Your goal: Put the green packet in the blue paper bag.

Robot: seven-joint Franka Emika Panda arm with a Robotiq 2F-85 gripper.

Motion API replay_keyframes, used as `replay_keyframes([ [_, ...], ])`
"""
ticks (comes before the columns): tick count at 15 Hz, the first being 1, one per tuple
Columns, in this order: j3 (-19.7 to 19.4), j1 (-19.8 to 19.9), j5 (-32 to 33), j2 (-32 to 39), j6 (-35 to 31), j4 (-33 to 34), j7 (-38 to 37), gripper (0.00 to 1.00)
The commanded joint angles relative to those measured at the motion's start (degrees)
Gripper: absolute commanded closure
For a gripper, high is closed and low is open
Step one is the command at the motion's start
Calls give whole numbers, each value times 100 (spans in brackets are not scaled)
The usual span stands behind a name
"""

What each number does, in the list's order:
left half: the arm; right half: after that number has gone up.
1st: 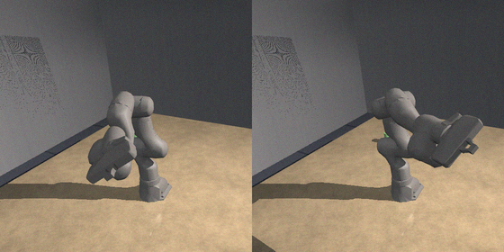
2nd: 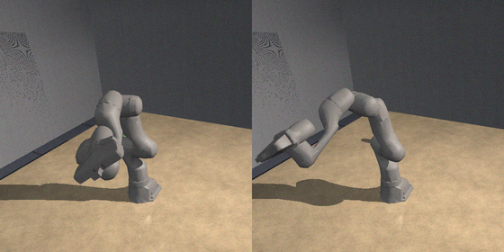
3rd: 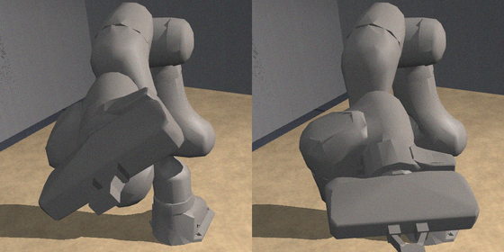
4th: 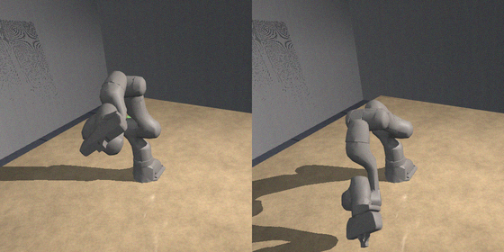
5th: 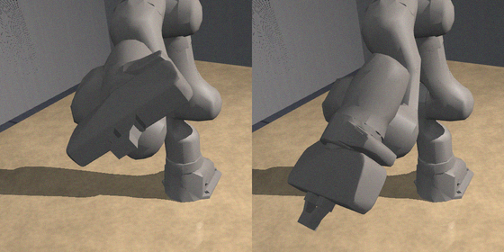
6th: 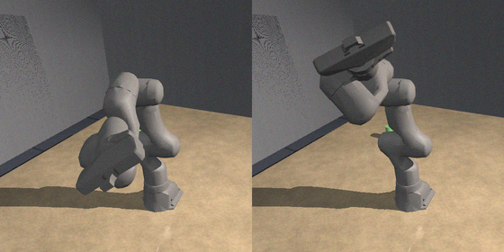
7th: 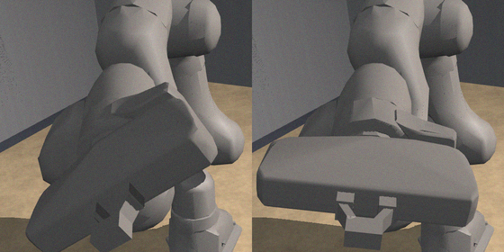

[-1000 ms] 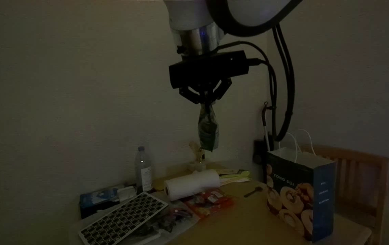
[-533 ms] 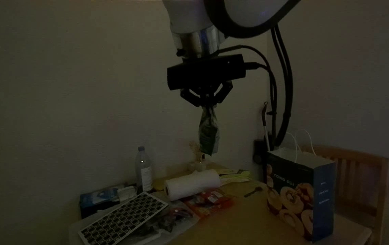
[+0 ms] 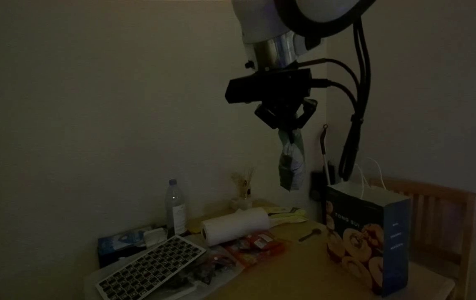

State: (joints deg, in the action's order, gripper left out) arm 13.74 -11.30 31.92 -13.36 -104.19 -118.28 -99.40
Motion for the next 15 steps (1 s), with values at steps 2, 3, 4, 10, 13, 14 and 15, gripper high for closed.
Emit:
replay_keyframes([
  [2, 126, 285, -30, -654, 295, -639, -1210, 99],
  [3, 206, 335, 113, -561, 306, -571, -1560, 99],
  [4, 115, 265, -21, -431, 246, -463, -1016, 98],
  [10, 142, 340, 0, -430, 271, -482, -1490, 99],
  [13, -117, 585, -111, -527, 208, -532, -1838, 99],
  [14, -228, 682, -153, -557, 195, -557, -1909, 99],
  [15, -326, 773, -164, -553, 180, -555, -1958, 99],
])
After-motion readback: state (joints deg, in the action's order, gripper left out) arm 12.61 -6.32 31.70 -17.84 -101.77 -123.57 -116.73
